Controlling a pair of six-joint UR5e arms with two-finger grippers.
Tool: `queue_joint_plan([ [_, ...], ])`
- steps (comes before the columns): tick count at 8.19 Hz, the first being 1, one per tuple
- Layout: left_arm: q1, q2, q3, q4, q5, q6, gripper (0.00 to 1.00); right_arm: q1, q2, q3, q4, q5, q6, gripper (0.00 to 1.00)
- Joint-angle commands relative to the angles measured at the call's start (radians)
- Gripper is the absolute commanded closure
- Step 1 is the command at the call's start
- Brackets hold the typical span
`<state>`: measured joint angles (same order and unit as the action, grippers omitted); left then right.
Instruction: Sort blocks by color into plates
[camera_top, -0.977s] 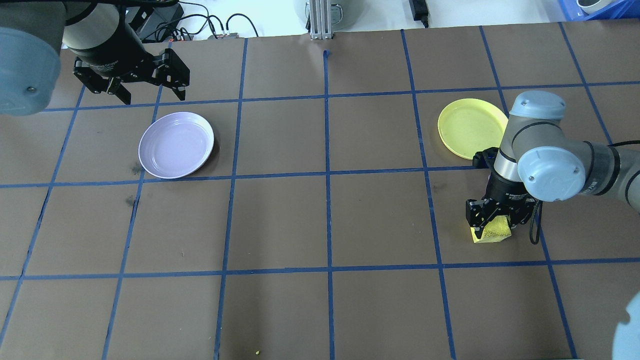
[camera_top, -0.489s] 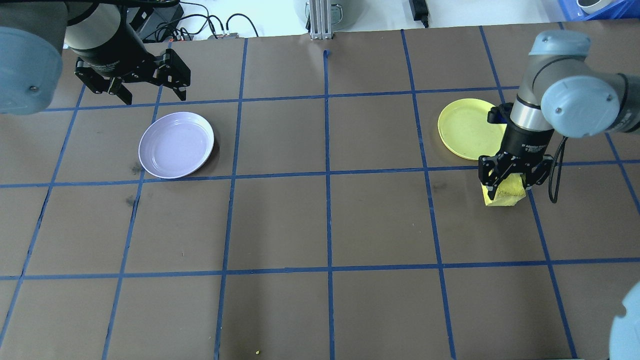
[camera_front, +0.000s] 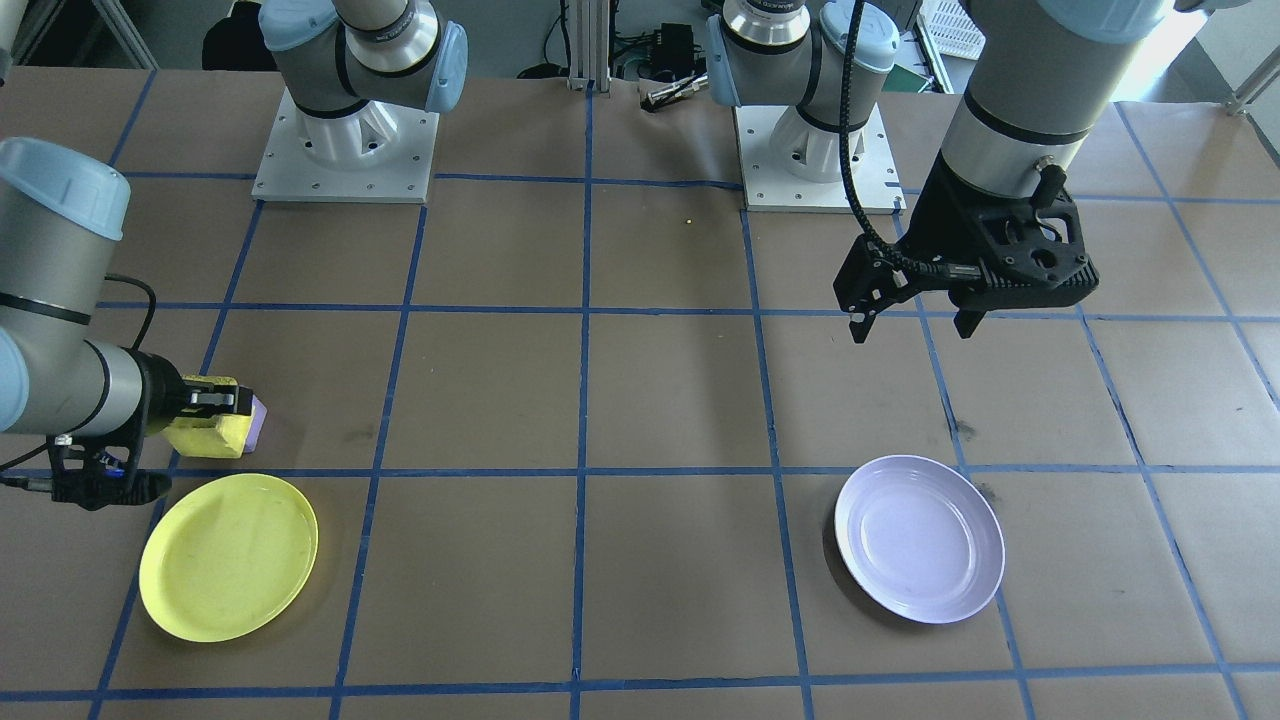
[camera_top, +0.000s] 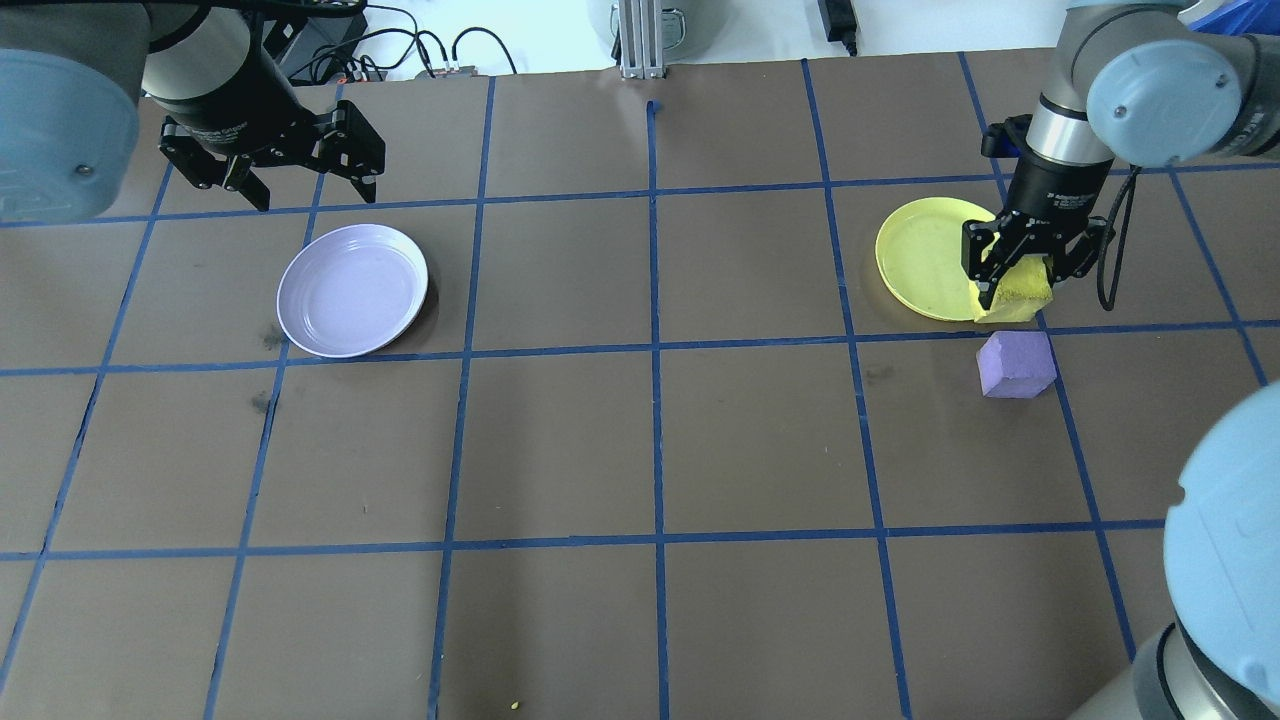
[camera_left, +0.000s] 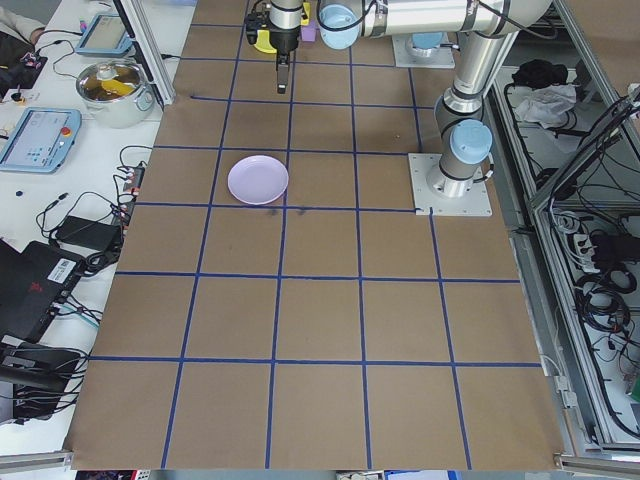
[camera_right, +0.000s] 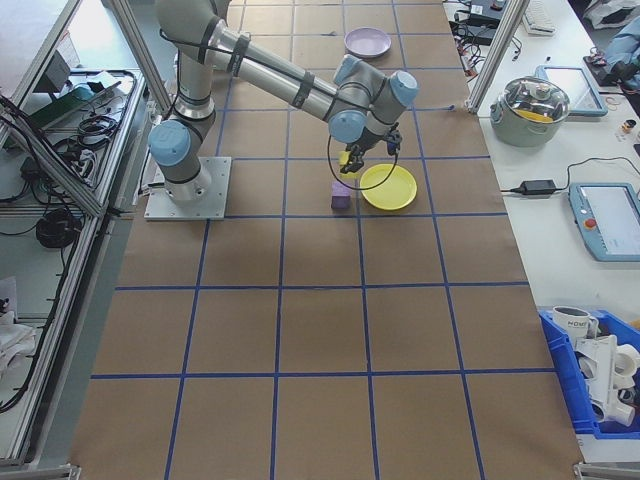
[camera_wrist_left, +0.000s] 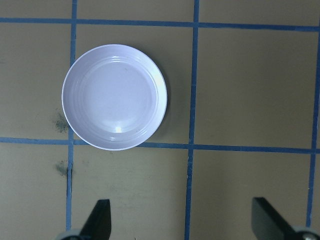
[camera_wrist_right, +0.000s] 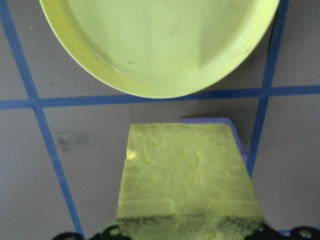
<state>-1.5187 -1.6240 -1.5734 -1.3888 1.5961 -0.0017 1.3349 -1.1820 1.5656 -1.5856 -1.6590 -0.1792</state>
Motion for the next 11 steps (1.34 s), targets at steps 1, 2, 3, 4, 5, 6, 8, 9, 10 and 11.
queue_joint_plan([
  [1, 0.002, -0.007, 0.003, 0.007, -0.002, 0.0, 0.0, 0.036, 0.189, -0.186, -0.048, 0.043, 0.003, 0.47],
  [2, 0.002, -0.007, 0.003, 0.007, -0.005, 0.0, 0.0, 0.058, 0.193, -0.191, -0.05, 0.054, 0.001, 0.37],
  [3, 0.002, -0.008, 0.004, 0.007, -0.007, -0.003, 0.0, 0.066, 0.191, -0.19, -0.05, 0.05, -0.006, 0.36],
  [4, 0.002, -0.008, 0.003, 0.007, -0.007, -0.003, 0.0, 0.066, 0.191, -0.19, -0.053, 0.048, -0.013, 0.35],
  [5, 0.002, -0.002, 0.001, 0.005, -0.005, -0.001, 0.0, 0.063, 0.191, -0.19, -0.053, 0.044, -0.014, 0.33],
  [6, 0.002, -0.008, 0.003, 0.007, -0.004, -0.003, 0.0, 0.063, 0.19, -0.19, -0.053, 0.035, -0.016, 0.21],
  [8, 0.0, -0.01, 0.004, 0.007, -0.007, -0.004, 0.0, 0.06, 0.187, -0.19, -0.051, 0.031, -0.016, 0.01],
  [9, -0.003, -0.01, 0.004, 0.007, -0.008, -0.006, 0.0, 0.056, 0.182, -0.188, -0.051, 0.028, -0.017, 0.0],
  [10, -0.004, -0.01, 0.001, 0.007, -0.008, -0.008, 0.0, 0.041, 0.167, -0.184, -0.039, 0.001, -0.043, 0.0],
  [11, -0.006, -0.008, -0.006, 0.007, -0.008, -0.008, 0.0, 0.012, 0.148, -0.159, -0.027, -0.025, -0.084, 0.01],
])
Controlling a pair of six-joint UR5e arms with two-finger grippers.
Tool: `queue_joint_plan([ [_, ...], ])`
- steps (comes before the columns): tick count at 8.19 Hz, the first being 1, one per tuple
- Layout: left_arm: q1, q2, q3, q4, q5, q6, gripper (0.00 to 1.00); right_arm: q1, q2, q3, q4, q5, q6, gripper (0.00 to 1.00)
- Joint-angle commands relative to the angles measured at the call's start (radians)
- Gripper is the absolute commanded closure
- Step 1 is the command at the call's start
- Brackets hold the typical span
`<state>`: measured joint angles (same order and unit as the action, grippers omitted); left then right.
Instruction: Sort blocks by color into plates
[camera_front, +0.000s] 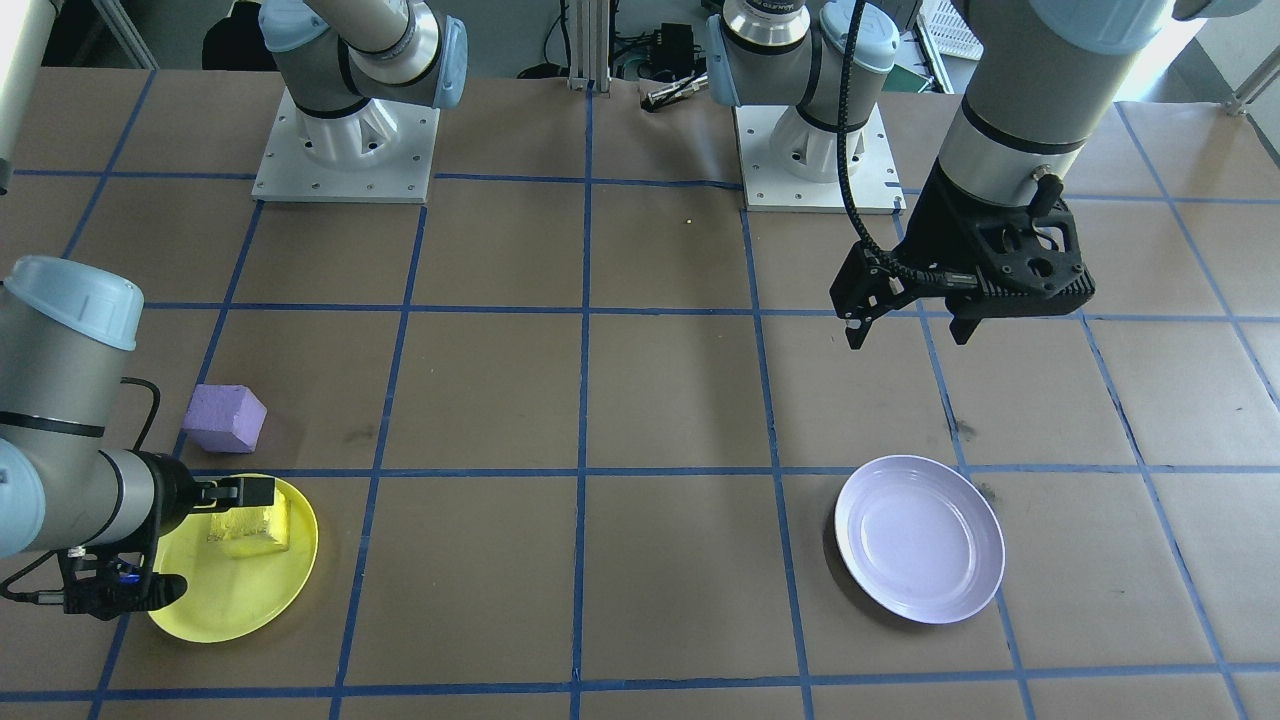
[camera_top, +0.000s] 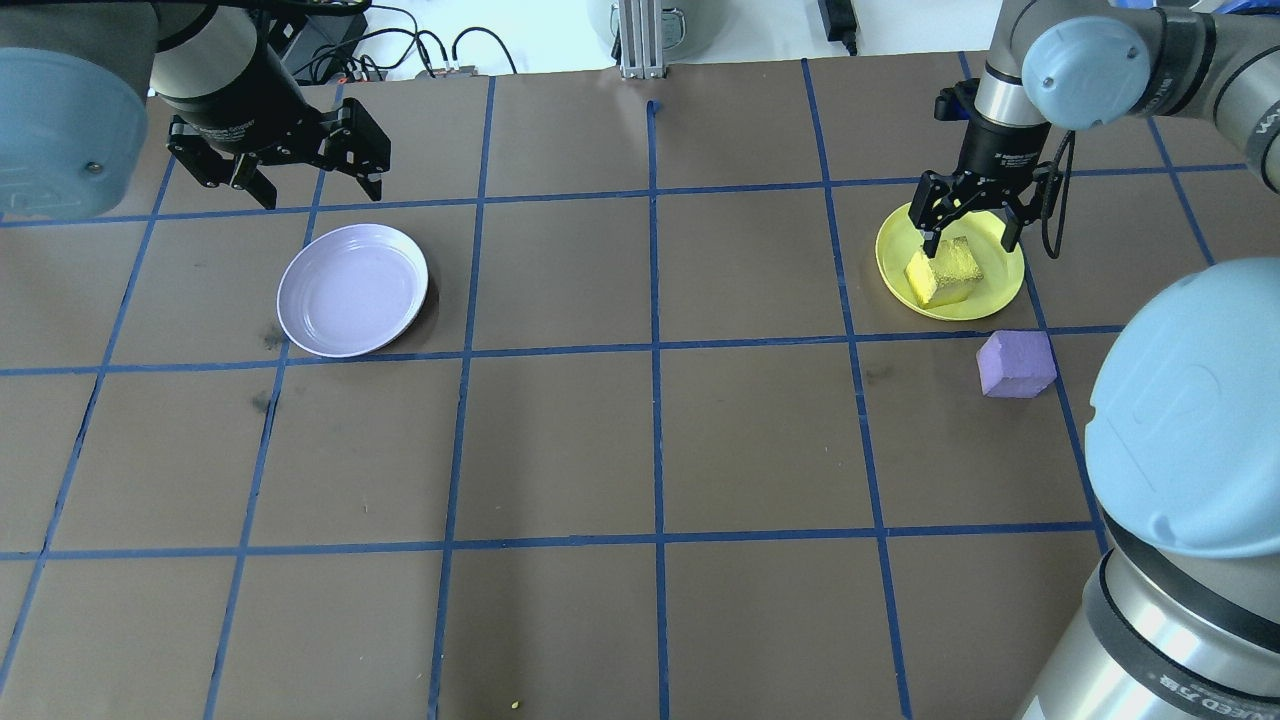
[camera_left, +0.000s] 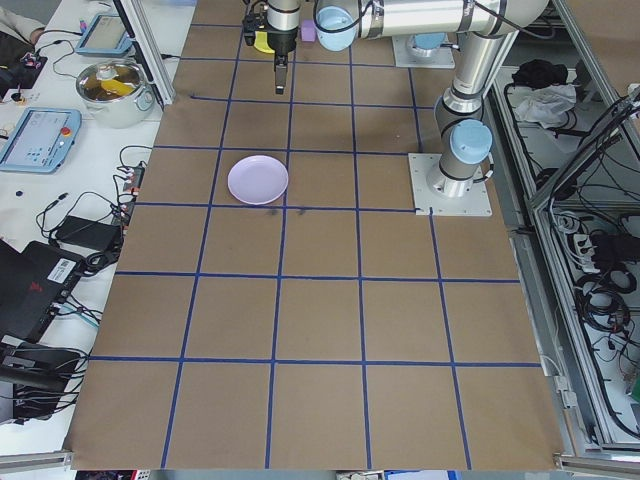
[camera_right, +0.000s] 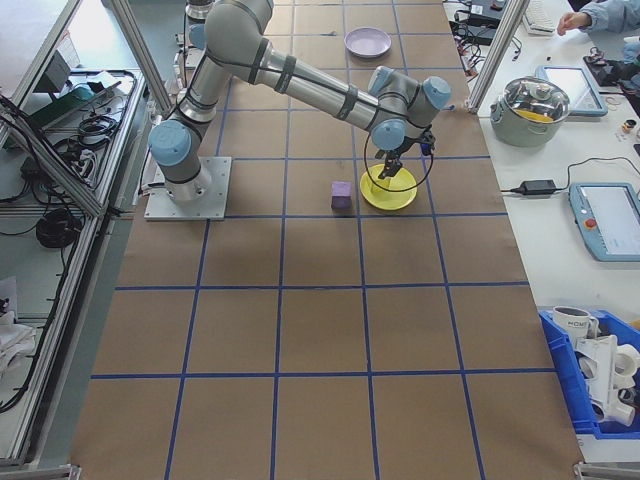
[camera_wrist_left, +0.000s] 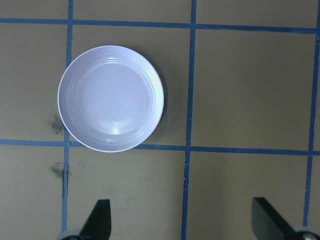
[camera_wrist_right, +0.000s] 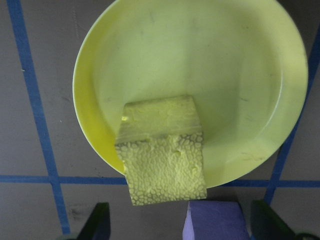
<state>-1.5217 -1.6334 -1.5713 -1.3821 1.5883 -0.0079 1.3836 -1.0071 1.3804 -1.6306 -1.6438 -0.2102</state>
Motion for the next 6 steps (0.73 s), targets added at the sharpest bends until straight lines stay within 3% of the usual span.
queue_joint_plan([
  [1, -0.003, 0.001, -0.007, 0.0, -0.001, -0.001, 0.0, -0.06, -0.066, 0.089, 0.038, -0.045, -0.067, 0.04],
  [4, -0.003, 0.006, -0.009, 0.0, -0.001, -0.001, 0.0, -0.12, -0.11, 0.293, -0.078, -0.057, -0.069, 0.04],
  [6, -0.003, 0.006, -0.009, 0.0, 0.004, -0.001, 0.0, -0.12, -0.11, 0.356, -0.11, -0.048, -0.066, 0.07],
])
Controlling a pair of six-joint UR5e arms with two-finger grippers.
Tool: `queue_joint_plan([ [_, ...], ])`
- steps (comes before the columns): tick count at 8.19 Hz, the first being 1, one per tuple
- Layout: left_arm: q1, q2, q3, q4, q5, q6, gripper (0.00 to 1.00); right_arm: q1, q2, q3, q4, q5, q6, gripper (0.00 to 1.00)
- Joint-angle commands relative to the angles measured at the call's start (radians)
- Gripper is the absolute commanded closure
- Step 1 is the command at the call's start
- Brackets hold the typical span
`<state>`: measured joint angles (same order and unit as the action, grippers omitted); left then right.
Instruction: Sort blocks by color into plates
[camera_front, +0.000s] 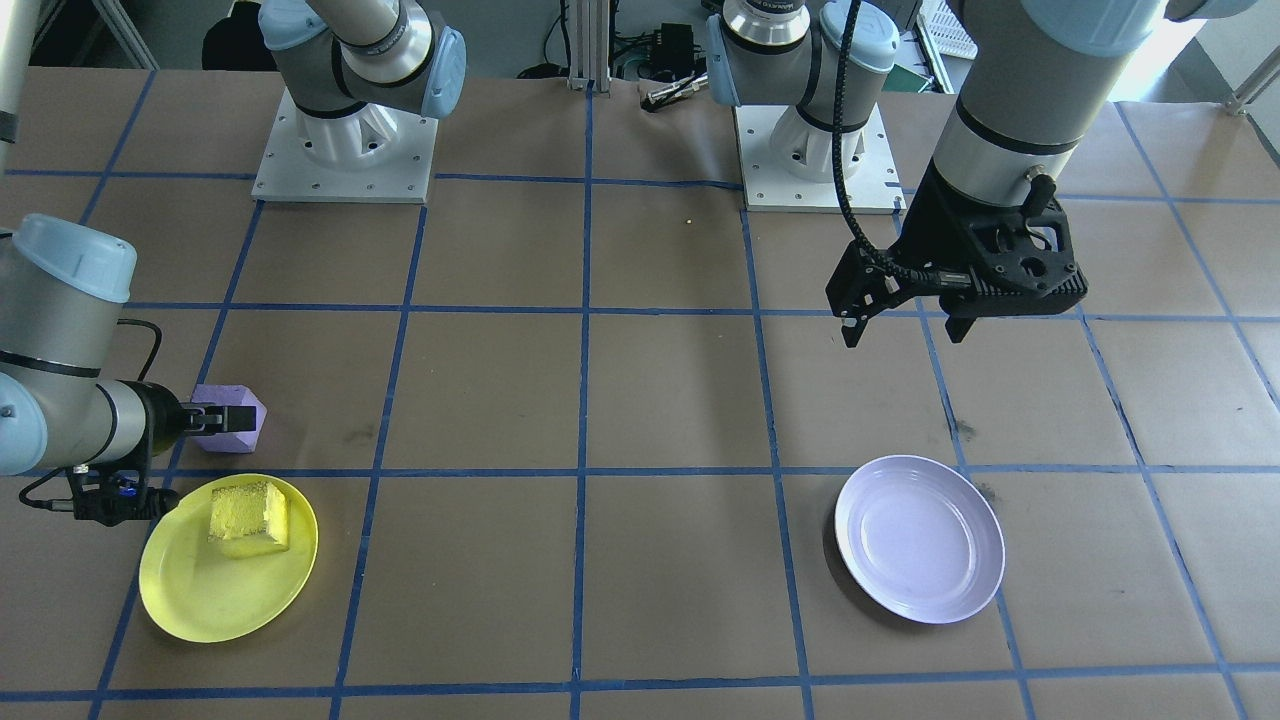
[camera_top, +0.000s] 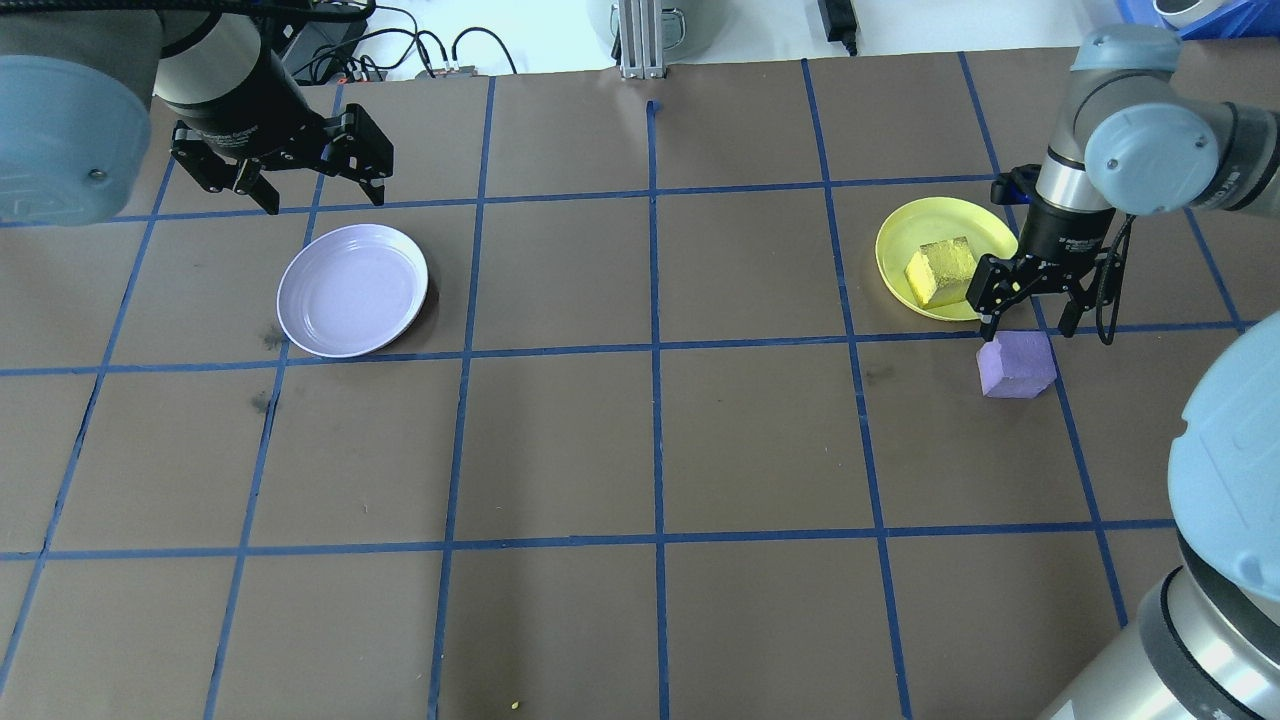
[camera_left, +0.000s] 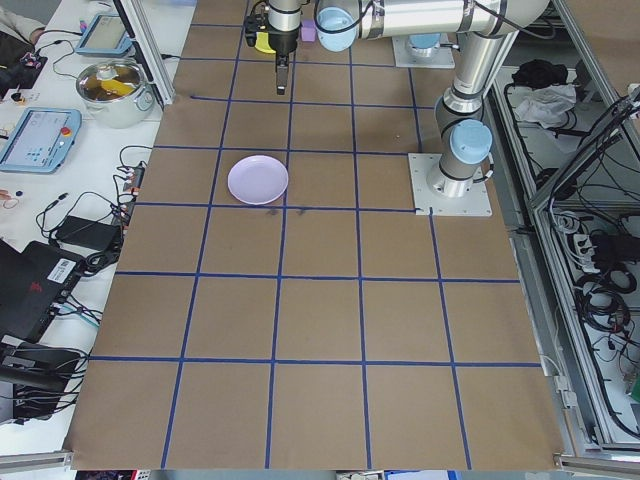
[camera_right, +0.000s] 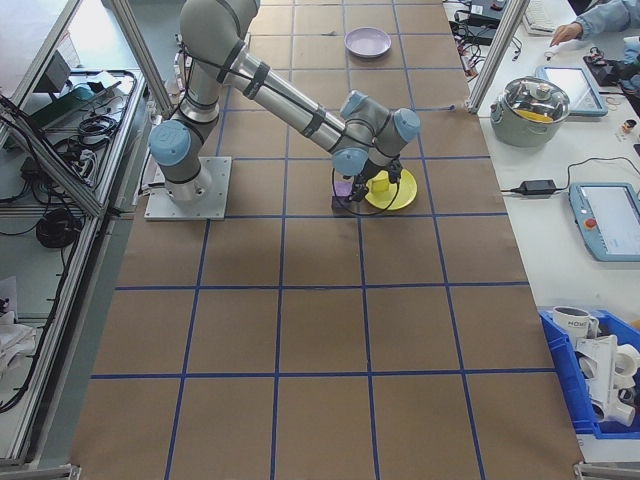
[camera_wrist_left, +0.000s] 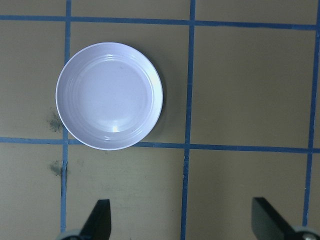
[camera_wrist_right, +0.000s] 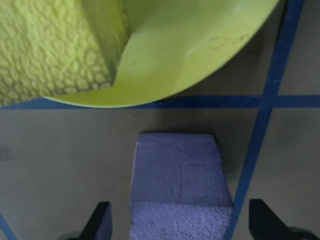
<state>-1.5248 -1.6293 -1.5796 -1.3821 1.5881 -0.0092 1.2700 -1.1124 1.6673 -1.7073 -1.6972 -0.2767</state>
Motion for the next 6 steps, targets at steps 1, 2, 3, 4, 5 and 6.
queue_joint_plan([
  [1, 0.0, 0.003, 0.0, 0.0, 0.007, 0.0, 0.0, -0.006, -0.004, 0.089, -0.038, 0.005, 0.002, 0.33],
  [2, 0.0, 0.008, 0.001, -0.002, -0.003, -0.003, 0.0, -0.006, -0.01, 0.088, -0.041, 0.007, 0.01, 0.64],
  [3, 0.0, 0.002, 0.009, -0.003, -0.004, -0.005, 0.0, -0.006, -0.023, 0.089, -0.041, 0.011, 0.017, 0.75],
  [4, 0.0, 0.003, 0.013, -0.003, -0.005, -0.005, 0.0, -0.001, -0.049, 0.092, -0.031, 0.02, 0.072, 0.77],
  [5, 0.0, 0.008, 0.016, -0.003, -0.005, -0.003, 0.0, 0.017, -0.09, 0.092, -0.008, 0.092, 0.129, 0.76],
  [6, 0.0, -0.003, 0.016, 0.0, -0.002, -0.006, 0.0, 0.041, -0.115, 0.092, 0.05, 0.178, 0.14, 0.75],
])
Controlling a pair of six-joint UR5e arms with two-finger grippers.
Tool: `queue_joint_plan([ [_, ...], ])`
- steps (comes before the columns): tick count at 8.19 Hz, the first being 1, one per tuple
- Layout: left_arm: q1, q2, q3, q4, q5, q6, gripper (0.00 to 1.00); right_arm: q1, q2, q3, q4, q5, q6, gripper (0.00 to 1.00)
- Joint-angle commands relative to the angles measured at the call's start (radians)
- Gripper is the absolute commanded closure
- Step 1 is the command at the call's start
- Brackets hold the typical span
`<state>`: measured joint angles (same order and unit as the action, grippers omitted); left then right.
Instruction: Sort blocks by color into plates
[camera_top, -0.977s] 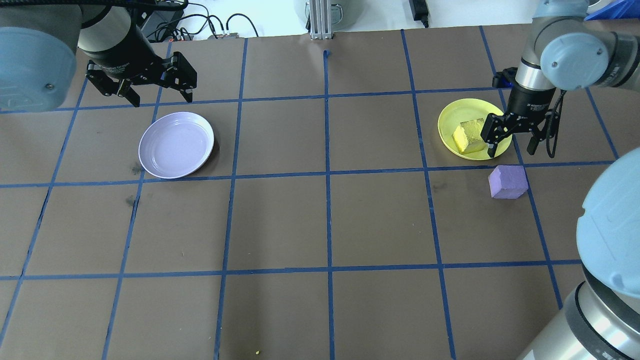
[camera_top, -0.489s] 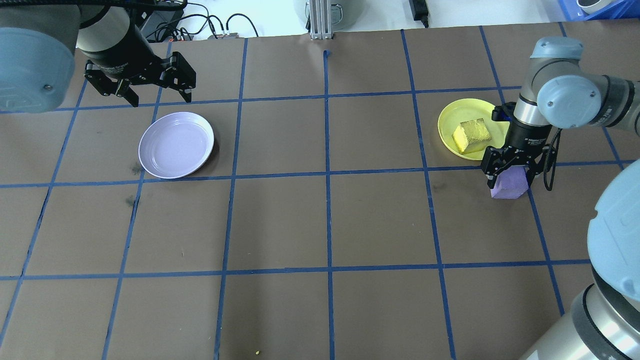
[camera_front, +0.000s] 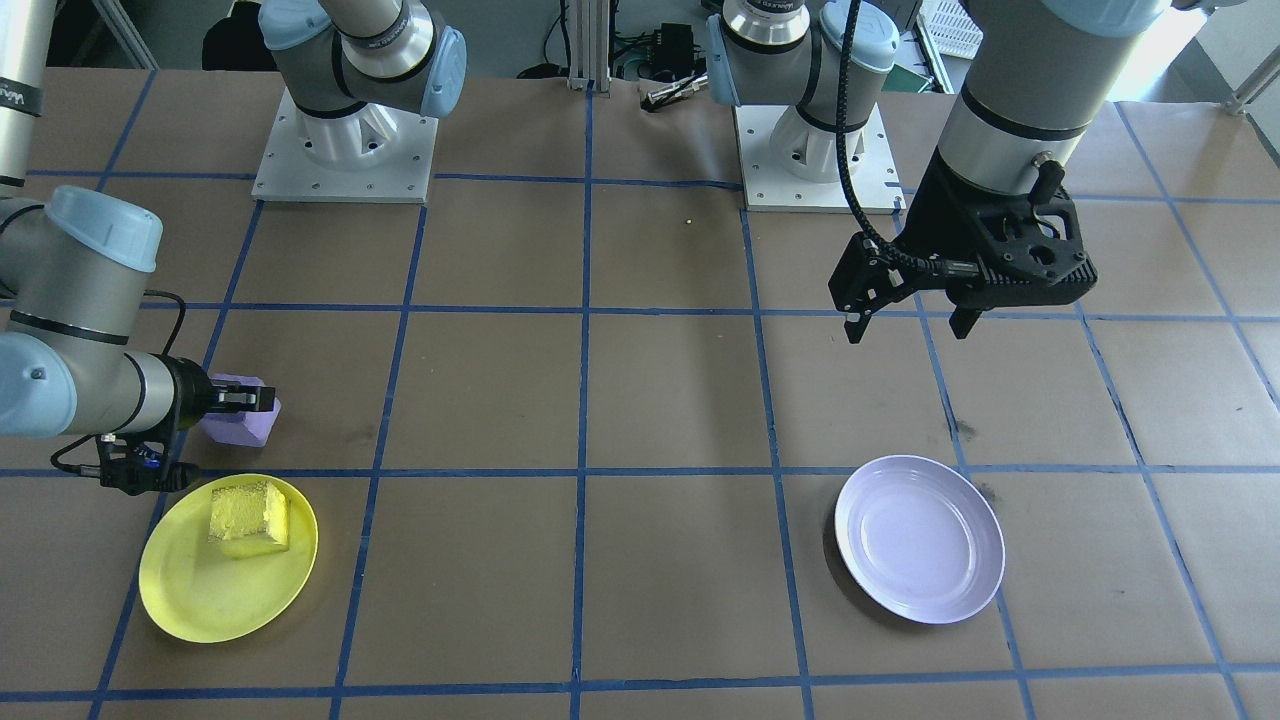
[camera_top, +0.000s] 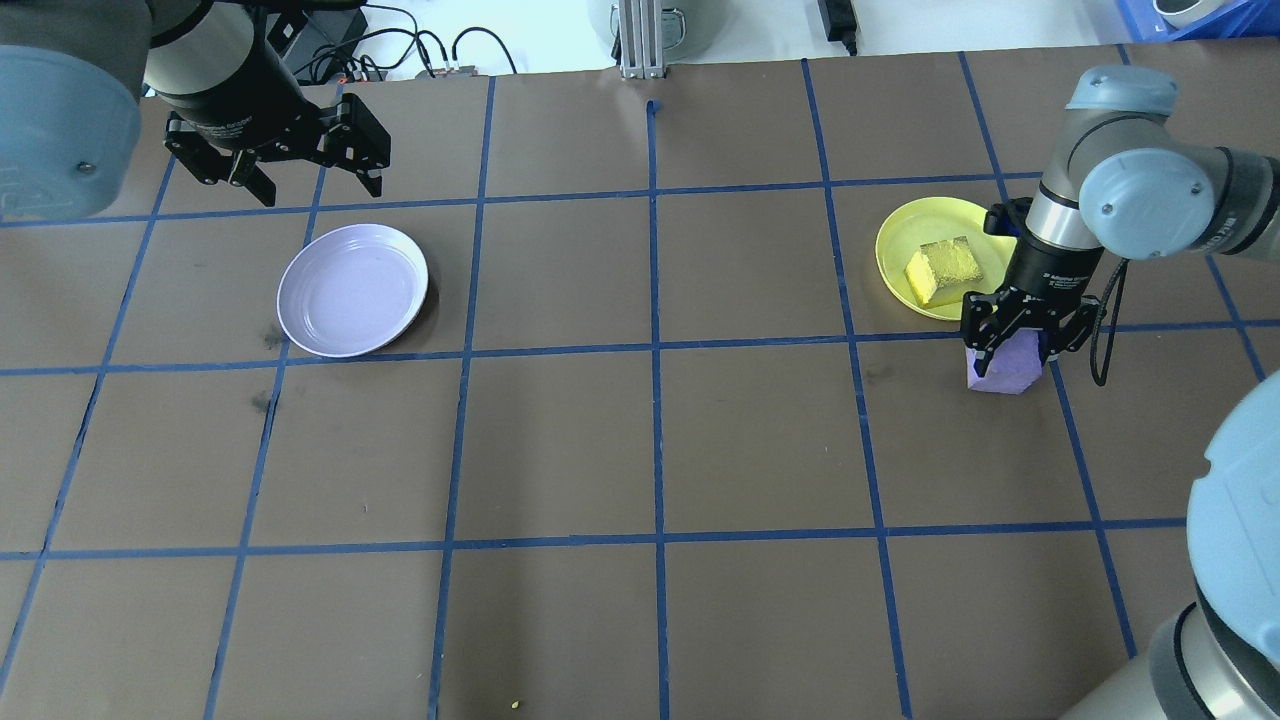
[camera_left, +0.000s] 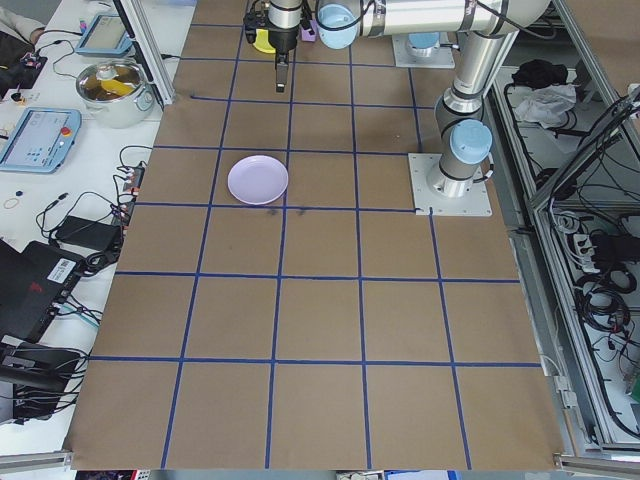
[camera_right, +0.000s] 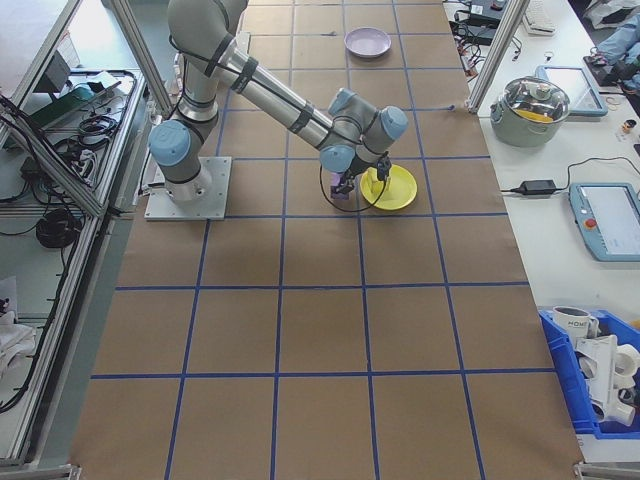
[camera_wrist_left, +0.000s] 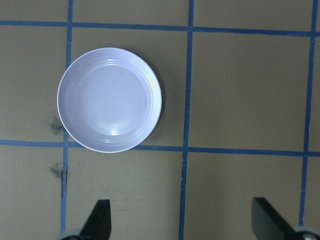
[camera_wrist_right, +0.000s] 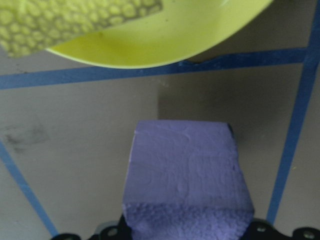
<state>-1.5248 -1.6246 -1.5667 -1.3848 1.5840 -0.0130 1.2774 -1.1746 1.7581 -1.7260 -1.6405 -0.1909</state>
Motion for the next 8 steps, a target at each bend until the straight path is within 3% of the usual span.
queue_joint_plan([
  [1, 0.0, -0.009, -0.001, 0.001, 0.002, -0.002, 0.0, 0.08, -0.065, 0.001, 0.075, 0.178, 0.095, 0.75],
  [3, 0.0, -0.006, -0.003, 0.001, -0.001, -0.001, 0.0, 0.256, -0.08, -0.003, 0.072, 0.253, 0.258, 0.72],
  [5, 0.0, -0.009, -0.013, 0.001, 0.001, -0.002, 0.0, 0.382, -0.082, -0.008, 0.048, 0.448, 0.406, 0.72],
  [7, 0.0, -0.009, -0.013, 0.003, -0.001, -0.001, 0.0, 0.524, -0.076, -0.014, -0.057, 0.455, 0.575, 0.67],
  [8, 0.0, -0.009, -0.013, 0.003, -0.001, -0.001, 0.0, 0.555, -0.071, -0.017, -0.125, 0.522, 0.638, 0.64],
])
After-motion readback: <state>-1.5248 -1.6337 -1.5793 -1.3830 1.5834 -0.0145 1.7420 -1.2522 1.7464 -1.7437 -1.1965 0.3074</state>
